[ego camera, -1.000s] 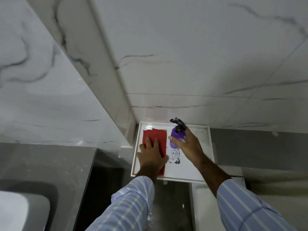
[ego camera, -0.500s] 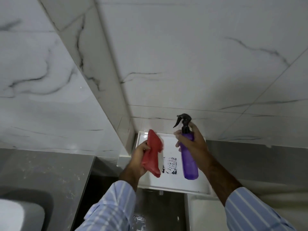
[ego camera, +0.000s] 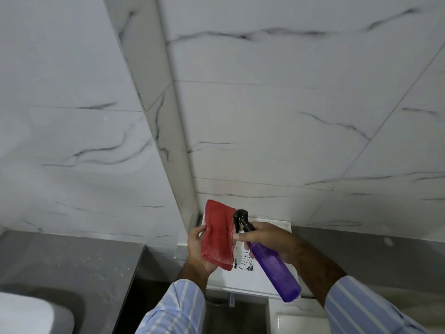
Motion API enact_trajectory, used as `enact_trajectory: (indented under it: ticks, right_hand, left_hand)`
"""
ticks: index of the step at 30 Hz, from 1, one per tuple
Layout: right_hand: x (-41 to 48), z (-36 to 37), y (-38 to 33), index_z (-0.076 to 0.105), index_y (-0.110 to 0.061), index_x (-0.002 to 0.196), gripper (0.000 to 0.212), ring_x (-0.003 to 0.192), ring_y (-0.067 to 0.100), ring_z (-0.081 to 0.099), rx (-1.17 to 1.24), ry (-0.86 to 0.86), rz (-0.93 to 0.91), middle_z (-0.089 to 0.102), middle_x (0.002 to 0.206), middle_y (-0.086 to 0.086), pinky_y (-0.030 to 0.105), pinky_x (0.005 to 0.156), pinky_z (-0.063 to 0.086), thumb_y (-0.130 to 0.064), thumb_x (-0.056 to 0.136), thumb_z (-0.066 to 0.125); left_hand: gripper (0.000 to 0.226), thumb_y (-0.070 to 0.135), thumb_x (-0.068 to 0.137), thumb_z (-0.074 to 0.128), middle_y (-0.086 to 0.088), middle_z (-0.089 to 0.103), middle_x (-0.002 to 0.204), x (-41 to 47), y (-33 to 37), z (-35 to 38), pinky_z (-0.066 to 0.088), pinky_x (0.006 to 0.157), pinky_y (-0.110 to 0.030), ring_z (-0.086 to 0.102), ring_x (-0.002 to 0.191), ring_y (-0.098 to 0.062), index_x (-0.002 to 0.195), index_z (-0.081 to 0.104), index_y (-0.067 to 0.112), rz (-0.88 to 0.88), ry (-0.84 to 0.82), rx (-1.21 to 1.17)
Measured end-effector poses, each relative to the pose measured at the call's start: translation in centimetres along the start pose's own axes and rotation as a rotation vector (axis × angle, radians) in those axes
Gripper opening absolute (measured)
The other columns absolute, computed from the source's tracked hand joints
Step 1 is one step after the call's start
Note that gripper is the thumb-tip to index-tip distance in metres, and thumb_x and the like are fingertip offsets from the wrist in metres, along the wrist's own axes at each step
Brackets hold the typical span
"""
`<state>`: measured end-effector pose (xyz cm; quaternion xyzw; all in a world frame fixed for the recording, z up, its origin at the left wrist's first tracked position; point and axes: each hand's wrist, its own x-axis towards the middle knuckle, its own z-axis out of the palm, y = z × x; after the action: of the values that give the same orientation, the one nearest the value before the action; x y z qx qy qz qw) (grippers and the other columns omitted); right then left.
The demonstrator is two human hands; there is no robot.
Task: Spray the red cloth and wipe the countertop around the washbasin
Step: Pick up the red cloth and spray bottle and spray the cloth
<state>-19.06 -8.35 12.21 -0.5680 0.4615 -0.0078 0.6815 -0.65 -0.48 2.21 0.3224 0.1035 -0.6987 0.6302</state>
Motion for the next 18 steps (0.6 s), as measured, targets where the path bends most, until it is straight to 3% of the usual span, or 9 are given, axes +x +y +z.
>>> enact_trajectory:
  ticks: [6,12,18]
  right_hand:
    - [-0.8,1.0,-1.8,0.074,-0.013,0.081,0.037,0.056,0.020,0.068,-0.079,0.074,0.069,0.073,0.072,0.004,0.030,0.060,0.058,-0.046,0.076,0.089]
    - [-0.6,1.6,-2.1,0.076,-0.014,0.090,0.026,0.057,0.012,0.070,-0.125,0.079,0.013,0.077,0.088,0.005,0.025,0.054,0.059,-0.037,0.082,0.087]
    - [0.5,1.6,-2.2,0.076,-0.010,0.085,0.026,0.053,0.018,0.068,-0.126,0.202,0.091,0.074,0.076,0.005,0.026,0.052,0.057,-0.031,0.077,0.089]
  left_hand:
    - [0.053,0.035,0.092,0.049,-0.026,0.074,0.103,-0.9,-0.2,0.8,0.055,0.088,-0.046,0.072,0.088,-0.041,0.124,0.066,-0.003,0.026,0.032,0.015]
    - [0.055,0.035,0.094,0.045,-0.028,0.072,0.111,-1.6,-0.4,1.5,0.054,0.092,-0.048,0.071,0.096,-0.043,0.125,0.068,-0.004,0.043,0.046,0.014]
    - [0.057,0.033,0.088,0.052,-0.026,0.071,0.109,-2.0,-0.8,1.5,0.054,0.086,-0.046,0.068,0.090,-0.039,0.134,0.059,0.000,0.027,0.045,-0.016]
